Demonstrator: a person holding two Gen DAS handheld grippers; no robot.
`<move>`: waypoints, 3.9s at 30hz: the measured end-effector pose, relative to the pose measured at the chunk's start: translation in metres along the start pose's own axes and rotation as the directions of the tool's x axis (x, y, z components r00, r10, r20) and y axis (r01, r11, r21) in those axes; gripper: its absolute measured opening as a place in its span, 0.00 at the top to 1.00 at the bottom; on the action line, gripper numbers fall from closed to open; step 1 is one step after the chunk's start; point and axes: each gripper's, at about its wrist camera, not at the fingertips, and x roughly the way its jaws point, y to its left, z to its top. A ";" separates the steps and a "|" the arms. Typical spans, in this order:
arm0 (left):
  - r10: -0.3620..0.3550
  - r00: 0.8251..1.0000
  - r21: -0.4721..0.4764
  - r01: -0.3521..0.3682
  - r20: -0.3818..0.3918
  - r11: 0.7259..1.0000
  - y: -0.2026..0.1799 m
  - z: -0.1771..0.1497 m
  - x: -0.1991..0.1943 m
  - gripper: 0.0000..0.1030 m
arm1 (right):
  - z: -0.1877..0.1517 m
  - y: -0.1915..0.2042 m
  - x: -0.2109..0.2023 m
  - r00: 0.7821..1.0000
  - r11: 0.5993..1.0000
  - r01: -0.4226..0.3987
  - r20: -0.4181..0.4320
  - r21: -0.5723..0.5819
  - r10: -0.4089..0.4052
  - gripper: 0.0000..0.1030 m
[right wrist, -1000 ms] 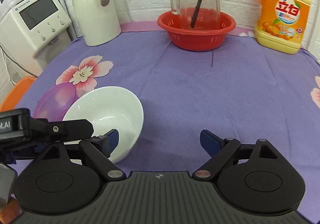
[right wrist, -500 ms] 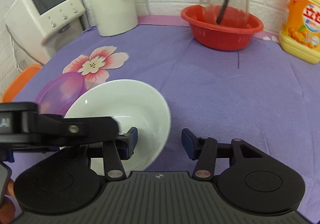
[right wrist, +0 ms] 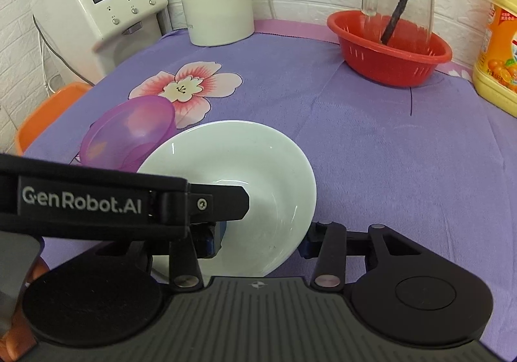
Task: Organize plates and bowls
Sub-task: 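Close the left tool on the white bowl rim and lift it, then lower the white bowl into the steel bowl and open the left tool, then move the left tool to the rim of the pink plastic bowl, then close the left tool on the pink bowl rim and lift it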
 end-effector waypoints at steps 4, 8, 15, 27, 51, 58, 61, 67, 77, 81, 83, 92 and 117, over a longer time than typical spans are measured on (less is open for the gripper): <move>-0.016 1.000 0.010 0.016 -0.017 1.000 -0.009 -0.016 -0.014 0.45 | -0.013 0.005 -0.015 1.000 1.000 0.009 -0.007 0.002 -0.009 0.26; -0.035 0.999 0.037 0.036 -0.016 0.999 -0.023 -0.038 -0.036 0.45 | -0.030 0.010 -0.040 1.000 1.000 0.024 -0.004 0.012 -0.024 0.25; -0.097 0.995 0.097 0.099 -0.019 0.990 -0.061 -0.091 -0.086 0.45 | -0.069 0.019 -0.111 0.998 0.998 0.060 0.020 0.024 -0.061 0.25; -0.168 0.982 0.175 0.180 -0.085 0.968 -0.101 -0.204 -0.137 0.44 | -0.170 0.040 -0.211 0.988 0.988 0.144 0.042 0.060 -0.146 0.25; -0.118 0.992 0.297 0.127 -0.049 0.946 -0.101 -0.218 -0.161 0.14 | -0.225 0.035 -0.250 0.984 0.983 0.116 0.118 0.143 -0.133 0.07; -0.055 0.998 0.322 0.046 0.019 0.946 -0.060 -0.184 -0.187 0.14 | -0.218 0.032 -0.251 0.979 0.981 0.137 0.135 0.135 -0.155 0.00; 0.017 0.998 0.304 -0.032 0.052 0.952 -0.025 -0.164 -0.195 0.14 | -0.210 0.030 -0.241 0.983 0.983 0.118 0.123 0.143 -0.136 0.00; 0.147 0.982 0.206 -0.169 0.116 0.964 0.050 -0.111 -0.206 0.14 | -0.169 0.034 -0.207 0.993 0.988 0.070 0.089 0.134 -0.083 0.00; 0.167 0.976 0.041 -0.174 0.139 0.984 0.104 -0.013 -0.149 0.14 | -0.062 0.057 -0.101 1.000 1.000 0.010 0.026 0.026 -0.011 0.00; 0.144 0.980 0.047 -0.152 0.134 0.987 0.096 0.020 -0.104 0.14 | -0.024 0.087 -0.048 1.000 0.999 0.011 0.000 -0.039 -0.011 0.00; 0.158 0.979 0.083 -0.170 0.132 0.982 0.090 0.035 -0.080 0.12 | -0.013 0.100 -0.023 1.000 0.997 0.006 -0.026 -0.076 -0.008 0.00; 0.138 0.984 0.197 -0.158 0.114 0.967 0.089 0.059 -0.027 0.13 | 0.001 0.113 0.028 0.999 0.988 -0.011 -0.033 -0.153 0.006 0.00; -0.113 0.992 0.290 0.093 0.053 0.952 0.085 0.060 -0.012 0.37 | 0.015 0.128 0.026 0.981 0.985 0.011 0.191 -0.174 0.022 0.00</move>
